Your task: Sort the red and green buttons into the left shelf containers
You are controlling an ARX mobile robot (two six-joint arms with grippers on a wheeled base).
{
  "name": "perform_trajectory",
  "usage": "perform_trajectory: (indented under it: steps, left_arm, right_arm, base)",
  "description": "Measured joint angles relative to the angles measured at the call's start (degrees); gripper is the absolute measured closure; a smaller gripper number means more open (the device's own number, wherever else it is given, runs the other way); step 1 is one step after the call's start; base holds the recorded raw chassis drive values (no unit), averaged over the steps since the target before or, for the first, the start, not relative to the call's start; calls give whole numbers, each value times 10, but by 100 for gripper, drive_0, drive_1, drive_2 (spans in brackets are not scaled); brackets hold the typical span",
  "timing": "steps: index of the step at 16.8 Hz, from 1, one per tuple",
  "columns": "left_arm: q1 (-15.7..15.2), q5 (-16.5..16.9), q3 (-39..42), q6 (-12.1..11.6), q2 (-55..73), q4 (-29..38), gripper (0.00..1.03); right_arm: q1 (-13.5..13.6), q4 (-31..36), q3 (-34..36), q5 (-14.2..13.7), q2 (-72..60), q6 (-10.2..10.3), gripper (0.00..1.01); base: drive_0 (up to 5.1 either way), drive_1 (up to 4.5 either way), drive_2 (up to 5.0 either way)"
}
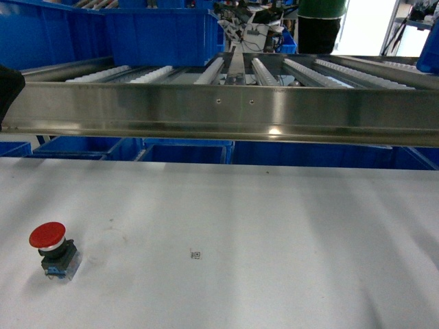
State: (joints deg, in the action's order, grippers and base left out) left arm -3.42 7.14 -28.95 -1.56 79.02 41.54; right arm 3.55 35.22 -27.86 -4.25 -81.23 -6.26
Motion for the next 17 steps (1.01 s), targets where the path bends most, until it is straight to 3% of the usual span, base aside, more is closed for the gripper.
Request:
perform_trajectory:
  steps: [5,10,17]
  left_arm:
    - [3,1,-1,0,0,-3,5]
    - [3,2,-1,0,0,-3,5]
    - [3,1,-1,0,0,-3,5]
  right_arm:
    - [-60,-69,-67,17,-103,2,3]
    - [-77,-103,-85,27,-122,4,3]
    - [-96,-167,-107,64,-178,54,3]
  base:
    - [0,0,0]
    - [0,0,0]
    - [0,0,0]
